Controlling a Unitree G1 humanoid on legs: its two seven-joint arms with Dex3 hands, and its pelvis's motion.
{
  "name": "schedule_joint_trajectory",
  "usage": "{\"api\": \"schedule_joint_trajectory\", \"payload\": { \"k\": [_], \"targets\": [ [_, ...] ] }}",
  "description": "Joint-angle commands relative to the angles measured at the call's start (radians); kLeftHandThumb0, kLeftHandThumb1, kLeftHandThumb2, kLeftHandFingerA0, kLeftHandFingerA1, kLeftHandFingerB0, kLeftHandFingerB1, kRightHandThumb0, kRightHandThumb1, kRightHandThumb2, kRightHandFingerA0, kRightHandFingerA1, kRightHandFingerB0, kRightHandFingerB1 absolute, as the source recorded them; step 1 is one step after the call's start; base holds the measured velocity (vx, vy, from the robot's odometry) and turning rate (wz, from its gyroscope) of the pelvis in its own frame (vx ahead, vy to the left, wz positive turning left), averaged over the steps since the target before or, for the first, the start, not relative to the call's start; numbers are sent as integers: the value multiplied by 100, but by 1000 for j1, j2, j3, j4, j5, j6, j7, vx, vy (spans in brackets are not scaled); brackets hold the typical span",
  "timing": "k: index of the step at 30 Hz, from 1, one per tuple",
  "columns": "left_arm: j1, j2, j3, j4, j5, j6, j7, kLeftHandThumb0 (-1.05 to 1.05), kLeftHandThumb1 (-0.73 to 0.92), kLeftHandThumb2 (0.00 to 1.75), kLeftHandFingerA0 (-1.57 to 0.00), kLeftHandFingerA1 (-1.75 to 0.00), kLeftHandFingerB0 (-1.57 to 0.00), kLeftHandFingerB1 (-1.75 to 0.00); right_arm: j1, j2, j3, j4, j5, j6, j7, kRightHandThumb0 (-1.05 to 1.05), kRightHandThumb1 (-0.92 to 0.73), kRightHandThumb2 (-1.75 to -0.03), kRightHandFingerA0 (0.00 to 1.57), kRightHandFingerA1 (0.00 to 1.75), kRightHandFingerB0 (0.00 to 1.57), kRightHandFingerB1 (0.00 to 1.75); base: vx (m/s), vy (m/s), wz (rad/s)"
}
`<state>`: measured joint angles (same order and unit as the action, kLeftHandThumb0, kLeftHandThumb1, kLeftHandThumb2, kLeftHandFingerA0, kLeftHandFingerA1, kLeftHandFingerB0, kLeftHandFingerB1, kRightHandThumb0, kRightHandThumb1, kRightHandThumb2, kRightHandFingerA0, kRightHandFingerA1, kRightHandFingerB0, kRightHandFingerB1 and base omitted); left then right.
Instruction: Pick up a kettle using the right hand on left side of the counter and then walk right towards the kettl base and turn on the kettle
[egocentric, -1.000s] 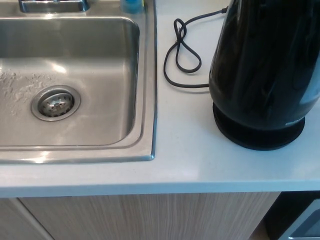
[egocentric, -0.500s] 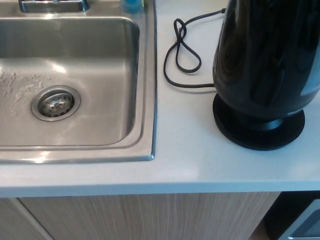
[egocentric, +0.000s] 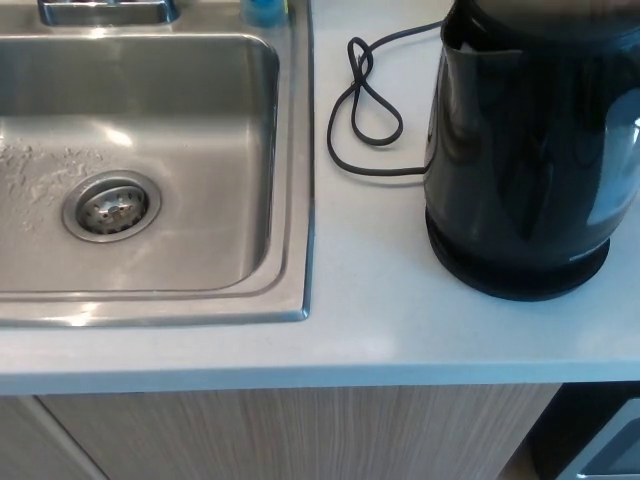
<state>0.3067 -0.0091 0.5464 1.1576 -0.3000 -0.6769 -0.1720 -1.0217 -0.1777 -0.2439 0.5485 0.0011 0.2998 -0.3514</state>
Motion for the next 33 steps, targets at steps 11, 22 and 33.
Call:
{"api": "schedule_joint_trajectory", "payload": {
  "k": [11,22,33],
  "targets": [
    [3,-1,8,2,-9,-55,1,-4,56,97,-99,-84,-94,-72,41,17,-23,186,5,-181,-63,-21,-44,-119,130,147,110,134,0,0,0],
    [11,-13,10,-11,-13,-60,-5,-8,58,90,-100,-85,-96,-72,52,-10,21,299,-43,-236,-95,-19,-49,-120,97,175,83,156,0,0,0],
    [-2,-10,31,7,-36,-56,-35,-9,59,90,-102,-83,-97,-70,76,-44,71,241,-46,-353,-23,-16,-47,-125,96,175,83,159,0,0,0]
  ]
}}
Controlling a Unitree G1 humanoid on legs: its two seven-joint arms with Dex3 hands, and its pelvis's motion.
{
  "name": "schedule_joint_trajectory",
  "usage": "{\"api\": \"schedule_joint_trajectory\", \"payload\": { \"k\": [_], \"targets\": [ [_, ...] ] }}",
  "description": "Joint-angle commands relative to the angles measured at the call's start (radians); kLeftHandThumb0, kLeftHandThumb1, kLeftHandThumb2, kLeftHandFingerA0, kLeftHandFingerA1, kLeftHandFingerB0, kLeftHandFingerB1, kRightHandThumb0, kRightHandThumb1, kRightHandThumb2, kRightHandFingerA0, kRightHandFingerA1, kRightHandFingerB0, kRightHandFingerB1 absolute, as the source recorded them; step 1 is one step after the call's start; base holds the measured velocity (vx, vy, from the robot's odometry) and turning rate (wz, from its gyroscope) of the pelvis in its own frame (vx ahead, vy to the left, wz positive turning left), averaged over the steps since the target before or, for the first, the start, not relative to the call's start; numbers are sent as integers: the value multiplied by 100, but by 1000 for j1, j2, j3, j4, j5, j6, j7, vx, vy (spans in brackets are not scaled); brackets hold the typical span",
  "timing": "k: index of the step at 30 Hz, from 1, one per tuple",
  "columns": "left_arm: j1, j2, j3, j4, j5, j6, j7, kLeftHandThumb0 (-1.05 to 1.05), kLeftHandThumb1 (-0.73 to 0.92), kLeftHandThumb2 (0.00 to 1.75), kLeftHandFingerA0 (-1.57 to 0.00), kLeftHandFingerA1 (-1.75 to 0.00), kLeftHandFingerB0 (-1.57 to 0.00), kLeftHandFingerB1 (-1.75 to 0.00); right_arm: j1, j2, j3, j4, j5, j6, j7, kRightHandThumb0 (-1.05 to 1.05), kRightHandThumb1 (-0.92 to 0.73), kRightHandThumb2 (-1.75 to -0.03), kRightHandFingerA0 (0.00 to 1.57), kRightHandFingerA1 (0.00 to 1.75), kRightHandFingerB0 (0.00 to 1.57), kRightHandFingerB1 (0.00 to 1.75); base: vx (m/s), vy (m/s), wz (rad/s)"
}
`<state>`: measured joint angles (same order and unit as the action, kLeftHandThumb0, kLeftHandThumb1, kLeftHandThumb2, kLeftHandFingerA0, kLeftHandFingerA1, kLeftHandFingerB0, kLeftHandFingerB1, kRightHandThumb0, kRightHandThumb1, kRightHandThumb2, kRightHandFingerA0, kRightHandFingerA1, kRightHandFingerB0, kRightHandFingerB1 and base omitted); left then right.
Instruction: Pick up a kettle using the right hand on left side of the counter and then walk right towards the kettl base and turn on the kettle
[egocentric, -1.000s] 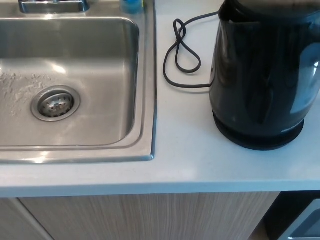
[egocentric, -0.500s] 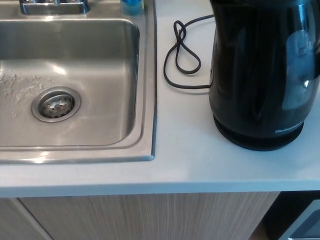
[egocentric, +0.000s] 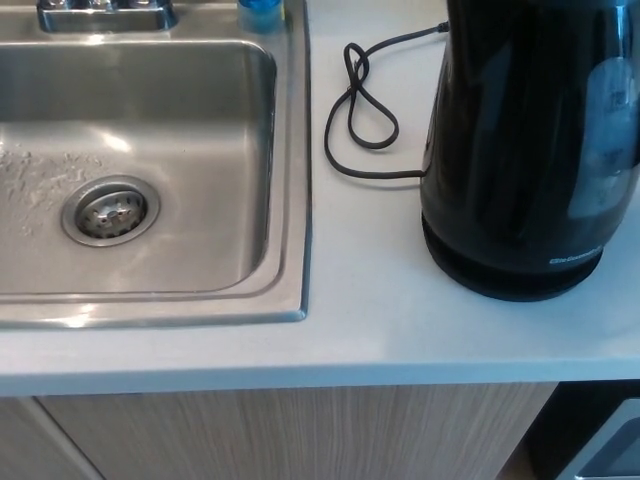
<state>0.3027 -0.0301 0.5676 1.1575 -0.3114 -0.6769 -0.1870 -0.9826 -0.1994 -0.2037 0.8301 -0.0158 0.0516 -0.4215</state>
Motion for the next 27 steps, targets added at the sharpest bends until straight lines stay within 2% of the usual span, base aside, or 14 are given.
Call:
{"api": "schedule_joint_trajectory", "payload": {
  "k": [1,3,4,7,9,13,17,19,25,26,27],
  "targets": [
    [2,11,10,7,-25,-56,-20,-9,59,90,-102,-83,-97,-70,40,-23,34,-43,-28,-108,49,-16,-47,-125,96,175,83,159,0,0,0],
    [2,11,9,8,-27,-56,-21,-9,59,90,-102,-83,-97,-70,42,-24,37,-45,-25,-110,49,-16,-47,-125,96,175,83,159,0,0,0],
    [0,14,2,9,-14,-59,-1,-5,57,94,-103,-85,-98,-71,56,-26,60,-80,-45,-167,59,-18,-41,-130,94,175,83,161,0,0,0],
    [-2,13,-2,8,-10,-58,6,-5,54,97,-101,-85,-99,-72,72,-33,86,-136,-61,-209,77,-16,-40,-134,93,175,84,163,0,0,0],
    [-3,15,-2,8,-11,-60,5,-4,56,94,-101,-85,-99,-71,74,-32,92,-154,-55,-224,87,-15,-37,-140,93,175,84,163,0,0,0],
    [-6,19,-8,12,-1,-50,27,-7,61,93,-99,-83,-96,-71,74,-52,109,-181,-77,-286,100,-16,-38,-138,98,175,85,162,0,0,0],
    [-6,23,-11,12,-1,-50,30,-7,61,93,-99,-83,-96,-71,77,-53,110,-180,-78,-297,100,-16,-38,-138,98,175,85,162,0,0,0],
    [-6,14,-4,10,-16,-60,7,-3,54,102,-99,-85,-98,-73,99,-43,108,-175,-81,-260,84,-12,-41,-134,96,175,84,160,0,0,0],
    [-7,11,-3,11,-19,-61,1,-3,54,102,-99,-85,-98,-73,107,-43,106,-174,-85,-259,79,-12,-41,-134,96,175,84,160,0,0,0],
    [0,8,-4,8,-18,-61,2,-3,54,97,-99,-88,-96,-73,147,-47,105,-132,-97,-246,57,-26,-48,-117,122,141,103,128,0,0,0],
    [3,8,-4,6,-18,-61,3,-3,54,97,-99,-88,-96,-73,164,-49,104,-113,-102,-241,47,-26,-48,-117,122,141,103,128,0,0,0]
  ]
}}
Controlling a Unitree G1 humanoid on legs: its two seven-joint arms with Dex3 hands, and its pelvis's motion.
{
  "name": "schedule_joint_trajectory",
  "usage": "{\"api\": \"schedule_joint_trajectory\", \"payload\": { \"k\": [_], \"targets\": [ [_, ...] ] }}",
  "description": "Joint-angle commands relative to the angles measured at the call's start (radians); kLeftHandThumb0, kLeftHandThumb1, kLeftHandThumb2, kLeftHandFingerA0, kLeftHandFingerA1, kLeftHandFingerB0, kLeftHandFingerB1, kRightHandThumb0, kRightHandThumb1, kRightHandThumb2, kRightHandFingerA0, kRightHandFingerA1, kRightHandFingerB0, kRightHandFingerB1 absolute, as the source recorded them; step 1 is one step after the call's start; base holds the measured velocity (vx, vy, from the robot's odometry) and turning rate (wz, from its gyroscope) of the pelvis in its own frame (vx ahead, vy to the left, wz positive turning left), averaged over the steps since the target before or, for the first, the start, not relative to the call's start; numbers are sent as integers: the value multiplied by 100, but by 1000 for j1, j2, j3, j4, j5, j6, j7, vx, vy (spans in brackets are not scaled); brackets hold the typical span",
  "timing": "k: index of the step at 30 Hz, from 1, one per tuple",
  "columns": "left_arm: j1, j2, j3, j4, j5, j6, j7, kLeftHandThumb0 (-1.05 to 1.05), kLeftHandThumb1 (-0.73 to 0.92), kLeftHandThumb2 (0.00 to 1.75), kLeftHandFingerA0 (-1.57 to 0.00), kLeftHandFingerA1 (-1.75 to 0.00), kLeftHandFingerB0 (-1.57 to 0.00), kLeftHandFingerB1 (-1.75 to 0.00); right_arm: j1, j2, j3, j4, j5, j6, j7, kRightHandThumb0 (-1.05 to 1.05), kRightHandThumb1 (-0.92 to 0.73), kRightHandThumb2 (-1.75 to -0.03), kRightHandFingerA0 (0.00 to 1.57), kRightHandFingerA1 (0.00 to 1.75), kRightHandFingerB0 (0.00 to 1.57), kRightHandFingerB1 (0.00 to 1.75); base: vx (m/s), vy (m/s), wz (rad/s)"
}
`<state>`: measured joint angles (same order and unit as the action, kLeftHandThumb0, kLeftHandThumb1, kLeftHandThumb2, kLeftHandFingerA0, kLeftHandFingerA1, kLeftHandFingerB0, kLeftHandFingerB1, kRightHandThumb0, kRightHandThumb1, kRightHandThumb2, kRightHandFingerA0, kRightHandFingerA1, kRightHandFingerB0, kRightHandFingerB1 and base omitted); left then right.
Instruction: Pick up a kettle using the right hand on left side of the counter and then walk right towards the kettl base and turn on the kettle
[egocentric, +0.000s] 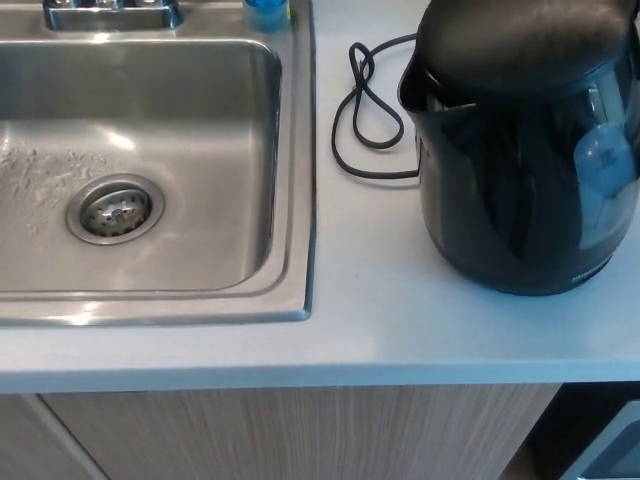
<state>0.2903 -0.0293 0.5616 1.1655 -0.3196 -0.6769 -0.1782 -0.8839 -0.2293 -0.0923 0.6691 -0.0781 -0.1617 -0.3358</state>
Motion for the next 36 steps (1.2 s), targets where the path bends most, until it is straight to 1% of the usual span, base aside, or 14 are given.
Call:
{"api": "schedule_joint_trajectory", "payload": {
  "k": [1,5,6,9,10,12,13,16,18,24,29,30,31,36],
  "targets": [
    [18,9,1,-1,-8,-54,-1,-3,54,97,-100,-87,-95,-73,71,-21,-6,54,-43,-19,-46,-22,-51,-112,94,175,74,165,0,0,0],
    [19,9,1,-2,-8,-53,0,-3,54,97,-100,-87,-95,-73,69,-23,-3,63,-42,-26,-51,-22,-51,-112,94,175,74,165,0,0,0],
    [18,7,9,0,-19,-63,-12,-4,55,98,-101,-83,-100,-71,71,-30,-7,118,-51,-27,-84,-24,-59,-98,96,175,78,165,0,0,0],
    [17,7,7,2,-13,-54,-3,-5,56,97,-100,-84,-99,-72,65,-38,-3,151,-53,-6,-100,-23,-62,-93,94,175,77,166,0,0,0],
    [17,6,7,2,-13,-51,-3,-2,53,99,-100,-82,-100,-70,63,-40,-3,161,-53,-3,-107,-22,-59,-100,93,175,78,164,0,0,0],
    [17,5,7,0,-15,-49,-5,-2,53,99,-100,-82,-100,-70,61,-42,-2,172,-50,-1,-116,-22,-59,-100,93,175,78,164,0,0,0],
    [18,3,5,-1,-12,-53,-5,-4,57,93,-99,-83,-96,-70,61,-40,-2,184,-47,4,-118,-17,-52,-109,91,175,80,159,0,0,0],
    [22,-2,0,-4,-6,-63,-4,-5,57,93,-100,-84,-95,-70,61,-41,5,212,-49,10,-125,-19,-51,-108,92,175,80,158,0,0,0],
    [23,-8,-1,-11,-8,-62,-5,-5,57,92,-100,-86,-95,-73,70,-37,6,235,-38,8,-109,-23,-56,-98,90,175,78,154,0,0,0],
    [44,-8,-11,-23,7,-71,12,-5,58,90,-100,-83,-92,-72,59,-48,57,296,-69,24,-99,-21,-52,-104,89,175,80,154,0,0,0],
    [55,-15,-7,-38,-2,-69,9,-4,54,96,-99,-83,-97,-73,25,-77,106,361,-91,45,-130,-23,-60,-95,90,175,72,165,0,0,0],
    [57,-15,-9,-41,1,-68,13,-5,53,97,-99,-83,-96,-73,20,-79,111,367,-88,41,-135,-23,-60,-95,91,175,73,164,0,0,0],
    [57,-13,-9,-40,2,-63,19,-3,55,96,-101,-83,-96,-72,13,-84,114,367,-86,38,-139,-22,-56,-104,91,175,78,160,0,0,0],
    [55,-11,-5,-30,-5,-68,6,-6,60,89,-103,-82,-95,-71,3,-99,129,352,-79,12,-137,-24,-63,-97,90,175,80,155,0,0,0]
  ]
}}
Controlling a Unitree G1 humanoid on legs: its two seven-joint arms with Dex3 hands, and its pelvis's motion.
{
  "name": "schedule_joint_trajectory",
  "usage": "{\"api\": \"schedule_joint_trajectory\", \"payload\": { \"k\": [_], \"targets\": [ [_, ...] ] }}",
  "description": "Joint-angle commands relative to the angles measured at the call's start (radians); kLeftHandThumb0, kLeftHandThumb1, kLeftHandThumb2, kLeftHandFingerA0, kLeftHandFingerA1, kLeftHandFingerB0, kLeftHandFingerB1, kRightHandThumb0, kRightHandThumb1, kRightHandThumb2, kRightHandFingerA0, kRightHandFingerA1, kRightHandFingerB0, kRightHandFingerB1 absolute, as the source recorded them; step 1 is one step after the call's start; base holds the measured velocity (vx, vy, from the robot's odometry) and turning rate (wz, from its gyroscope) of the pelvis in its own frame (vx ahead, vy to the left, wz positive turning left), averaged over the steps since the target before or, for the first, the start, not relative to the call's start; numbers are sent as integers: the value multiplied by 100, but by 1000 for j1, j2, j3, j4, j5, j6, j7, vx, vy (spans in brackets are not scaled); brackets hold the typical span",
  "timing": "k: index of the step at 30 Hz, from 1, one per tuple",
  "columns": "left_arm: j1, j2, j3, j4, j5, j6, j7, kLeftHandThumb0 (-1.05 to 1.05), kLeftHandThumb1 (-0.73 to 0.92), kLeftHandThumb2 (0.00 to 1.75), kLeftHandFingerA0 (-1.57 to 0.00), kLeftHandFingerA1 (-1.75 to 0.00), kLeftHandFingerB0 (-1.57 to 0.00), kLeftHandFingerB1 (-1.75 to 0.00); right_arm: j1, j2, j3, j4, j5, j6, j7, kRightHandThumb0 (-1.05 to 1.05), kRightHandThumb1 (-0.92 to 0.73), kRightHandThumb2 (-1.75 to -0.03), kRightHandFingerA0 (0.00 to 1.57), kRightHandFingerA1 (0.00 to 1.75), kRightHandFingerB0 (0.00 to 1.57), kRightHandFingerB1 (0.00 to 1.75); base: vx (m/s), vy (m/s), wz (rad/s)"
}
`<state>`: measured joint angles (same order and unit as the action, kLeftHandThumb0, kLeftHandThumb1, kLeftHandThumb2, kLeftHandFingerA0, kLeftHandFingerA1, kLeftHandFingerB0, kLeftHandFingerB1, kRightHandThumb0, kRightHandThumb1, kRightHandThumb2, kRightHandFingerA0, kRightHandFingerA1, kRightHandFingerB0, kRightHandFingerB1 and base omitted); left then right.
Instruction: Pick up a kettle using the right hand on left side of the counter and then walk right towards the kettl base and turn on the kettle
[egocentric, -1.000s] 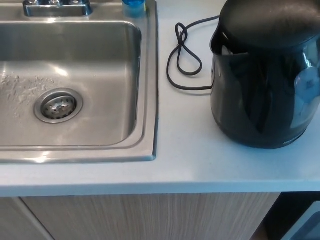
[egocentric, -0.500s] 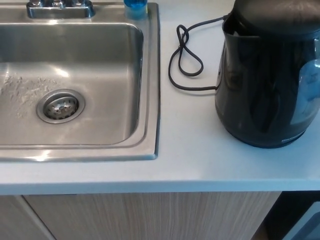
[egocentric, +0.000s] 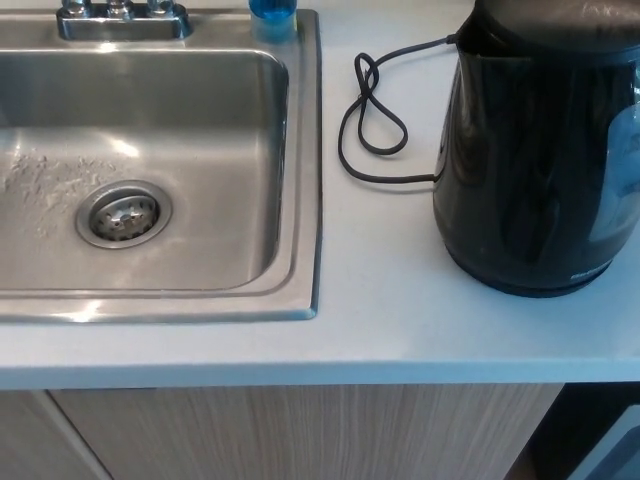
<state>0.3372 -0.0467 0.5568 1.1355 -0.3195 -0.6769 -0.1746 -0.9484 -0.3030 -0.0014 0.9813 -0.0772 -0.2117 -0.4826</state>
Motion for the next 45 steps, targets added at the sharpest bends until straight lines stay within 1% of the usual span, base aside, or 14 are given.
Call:
{"api": "schedule_joint_trajectory", "payload": {
  "k": [1,7,8,9,14,15,16,24,28,31,36,37,44,45],
  "targets": [
    [9,8,-3,2,2,-73,9,-6,60,89,-103,-82,-95,-71,66,-27,40,39,-79,61,8,-24,-63,-97,90,175,80,155,0,0,0],
    [4,6,-1,0,-2,-70,11,-6,59,92,-101,-83,-95,-72,52,-34,51,18,-80,47,-2,-26,-63,-98,90,175,79,158,0,0,0],
    [3,4,-1,3,-2,-68,12,-5,58,94,-100,-83,-95,-70,46,-41,56,20,-88,18,-17,-31,-54,-110,119,136,105,126,0,0,0],
    [2,4,-3,4,1,-66,17,-6,58,93,-99,-82,-94,-70,39,-42,57,22,-87,6,-20,-25,-62,-96,93,175,80,161,0,0,0],
    [12,-2,-3,-2,-3,-71,10,-5,59,91,-99,-83,-94,-71,24,-60,58,45,-85,-49,-42,-24,-63,-97,93,175,83,157,0,0,0],
    [12,-1,-3,-3,-2,-71,12,-5,58,93,-99,-83,-94,-71,22,-59,54,49,-78,-57,-41,-28,-55,-109,121,137,105,126,0,0,0],
    [15,1,-5,-6,3,-69,19,-5,57,97,-98,-84,-94,-71,20,-57,46,56,-67,-63,-37,-21,-60,-105,94,175,81,158,0,0,0],
    [16,-6,-15,-10,9,-70,27,-5,54,102,-99,-85,-95,-74,33,-32,39,69,-62,-7,-44,-19,-55,-105,93,175,83,158,0,0,0],
    [17,-6,-15,-12,-3,-58,21,-7,58,90,-101,-84,-96,-72,38,-13,32,97,-50,7,-45,-24,-63,-89,92,175,77,163,0,0,0],
    [23,-5,-14,-21,-6,-61,20,-6,57,92,-101,-83,-96,-72,38,-2,13,118,-27,16,-27,-26,-68,-79,93,175,72,164,0,0,0],
    [29,-3,-13,-26,-6,-60,21,-6,57,92,-101,-83,-96,-72,40,5,5,128,-28,17,-27,-26,-68,-79,93,175,72,164,0,0,0],
    [29,-4,-11,-24,-9,-67,10,-4,55,95,-100,-84,-95,-73,53,11,-2,144,-24,24,-40,-29,-71,-70,91,175,73,155,0,0,0],
    [33,-6,-19,-25,1,-78,7,-4,55,94,-100,-83,-94,-72,85,29,-27,197,-15,45,-60,-24,-65,-84,92,175,71,162,-1,-1,-1],
    [38,-11,-23,-37,7,-79,18,-5,52,99,-101,-85,-95,-75,90,30,-31,207,-13,55,-62,-27,-72,-77,89,175,67,161,0,0,0]
  ]
}}
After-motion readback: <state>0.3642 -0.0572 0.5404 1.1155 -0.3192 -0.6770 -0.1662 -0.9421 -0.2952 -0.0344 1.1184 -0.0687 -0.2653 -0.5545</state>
